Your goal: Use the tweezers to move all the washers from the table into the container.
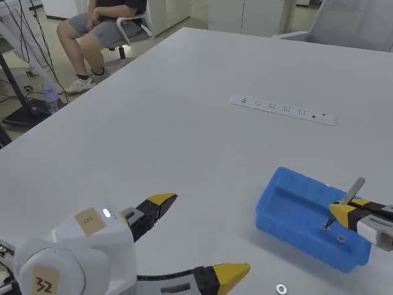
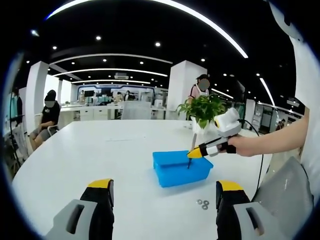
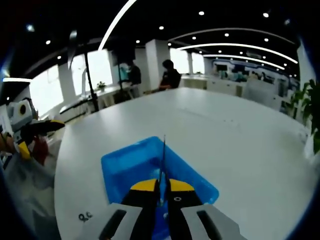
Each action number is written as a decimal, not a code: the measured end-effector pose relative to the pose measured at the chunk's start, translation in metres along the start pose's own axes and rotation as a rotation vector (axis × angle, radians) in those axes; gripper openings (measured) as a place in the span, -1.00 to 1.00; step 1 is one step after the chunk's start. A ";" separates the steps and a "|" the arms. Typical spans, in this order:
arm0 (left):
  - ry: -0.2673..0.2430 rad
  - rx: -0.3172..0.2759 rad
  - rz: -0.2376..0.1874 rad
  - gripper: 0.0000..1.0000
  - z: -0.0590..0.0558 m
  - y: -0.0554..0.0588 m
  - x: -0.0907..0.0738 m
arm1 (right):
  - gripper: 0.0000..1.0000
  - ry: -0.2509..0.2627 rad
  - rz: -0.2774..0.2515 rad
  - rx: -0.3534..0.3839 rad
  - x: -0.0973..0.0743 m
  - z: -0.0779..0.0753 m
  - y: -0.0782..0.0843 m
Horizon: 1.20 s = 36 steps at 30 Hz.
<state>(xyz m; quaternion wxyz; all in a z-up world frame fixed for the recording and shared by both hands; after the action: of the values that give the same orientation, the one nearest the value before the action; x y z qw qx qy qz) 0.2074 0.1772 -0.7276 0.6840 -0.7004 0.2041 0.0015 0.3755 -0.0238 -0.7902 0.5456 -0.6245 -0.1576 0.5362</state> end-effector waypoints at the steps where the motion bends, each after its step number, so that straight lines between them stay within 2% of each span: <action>1: 0.000 0.000 -0.001 0.71 0.000 0.000 0.000 | -0.94 -0.002 0.003 0.001 0.000 0.000 0.001; 14: 0.004 0.007 0.012 0.71 0.000 0.003 0.000 | -0.93 0.000 0.009 0.000 0.002 0.000 0.005; 22: 0.003 0.014 0.016 0.70 0.000 0.003 0.001 | -0.92 -0.001 0.009 -0.012 -0.005 0.003 0.006; 31: 0.012 0.024 0.018 0.69 -0.002 0.003 0.001 | -0.92 0.010 -0.051 0.003 -0.018 0.004 -0.008; 36: 0.014 0.022 0.017 0.69 -0.002 0.003 0.000 | -0.93 -0.005 -0.082 -0.009 -0.024 0.019 -0.019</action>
<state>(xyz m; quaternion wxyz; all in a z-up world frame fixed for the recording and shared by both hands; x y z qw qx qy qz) 0.2063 0.1750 -0.7301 0.6902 -0.6909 0.2151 0.0001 0.3583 -0.0261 -0.7591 0.5639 -0.6186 -0.1869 0.5142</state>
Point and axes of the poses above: the centre of the closed fingertips' face, and the gripper's own axes: x roughly forward along the fingers, z roughly to its left, y roughly out of its underside, the point moved 4 cm from there along -x, roughly backward along the fingers, and after that the axes turned 8 degrees about -y, right-handed, at the moved point
